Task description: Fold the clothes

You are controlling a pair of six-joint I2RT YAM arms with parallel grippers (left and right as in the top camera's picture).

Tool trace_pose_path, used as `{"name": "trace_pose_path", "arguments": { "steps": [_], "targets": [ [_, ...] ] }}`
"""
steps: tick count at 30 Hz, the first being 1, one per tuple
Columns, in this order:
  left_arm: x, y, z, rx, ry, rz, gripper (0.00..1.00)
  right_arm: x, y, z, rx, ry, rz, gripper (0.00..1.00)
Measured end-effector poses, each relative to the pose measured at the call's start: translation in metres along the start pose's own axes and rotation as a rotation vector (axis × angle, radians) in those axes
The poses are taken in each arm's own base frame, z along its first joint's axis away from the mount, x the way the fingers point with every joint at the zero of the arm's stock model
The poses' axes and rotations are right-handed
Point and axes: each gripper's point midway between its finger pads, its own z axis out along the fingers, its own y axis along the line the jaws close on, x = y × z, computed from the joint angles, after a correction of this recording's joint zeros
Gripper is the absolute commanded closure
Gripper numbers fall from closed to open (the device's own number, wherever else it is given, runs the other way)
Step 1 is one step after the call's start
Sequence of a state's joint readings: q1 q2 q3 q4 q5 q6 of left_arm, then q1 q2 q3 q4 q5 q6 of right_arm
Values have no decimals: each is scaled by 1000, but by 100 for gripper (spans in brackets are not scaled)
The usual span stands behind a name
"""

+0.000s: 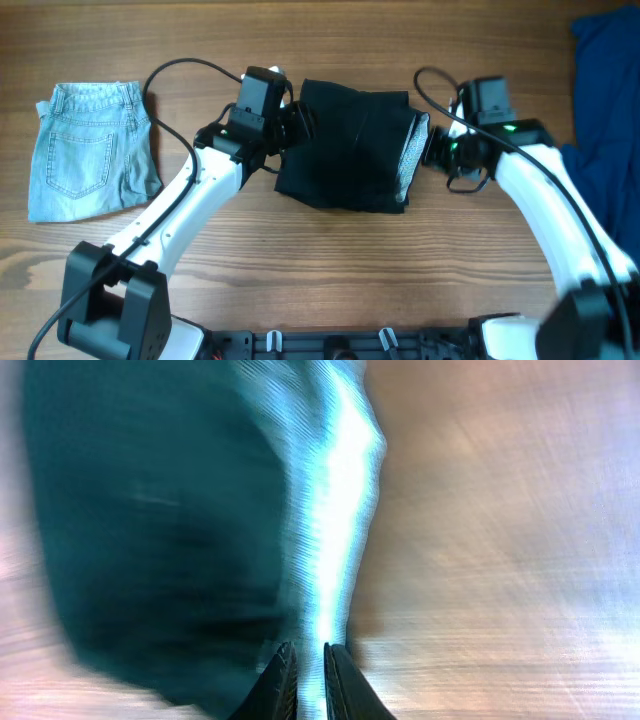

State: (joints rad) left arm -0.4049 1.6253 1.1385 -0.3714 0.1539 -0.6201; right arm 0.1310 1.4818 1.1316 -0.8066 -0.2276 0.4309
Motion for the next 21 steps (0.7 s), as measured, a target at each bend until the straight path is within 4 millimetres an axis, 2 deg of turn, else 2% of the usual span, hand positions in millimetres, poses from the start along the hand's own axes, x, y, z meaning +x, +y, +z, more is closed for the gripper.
{"name": "trace_pose_path", "arguments": {
  "steps": [1,2,4,8,14,15,17,20,21],
  "targets": [
    [0,3,2,-10,0,11,40,-2,3,-3,-12,-10,-20,85],
    [0,7,6,-23,4,21,40,-3,20,-16,-67,-35,-58,85],
    [4,16,15,-50,22,31,40,4,33,-16,-102,-19,-104,84],
    [16,40,40,-114,79,25,39,30,45,13,-118,88,-169,84],
    [33,66,56,-184,152,4,39,58,46,65,-87,234,-202,85],
    [41,71,56,-205,181,-1,40,65,43,78,-70,271,-201,85],
    [54,81,57,-241,231,-9,40,73,35,92,-42,316,-189,85],
    [75,96,57,-300,316,-21,48,85,22,105,3,377,-172,84],
    [82,99,56,-316,345,-22,58,89,18,106,21,394,-167,84]
  ]
}}
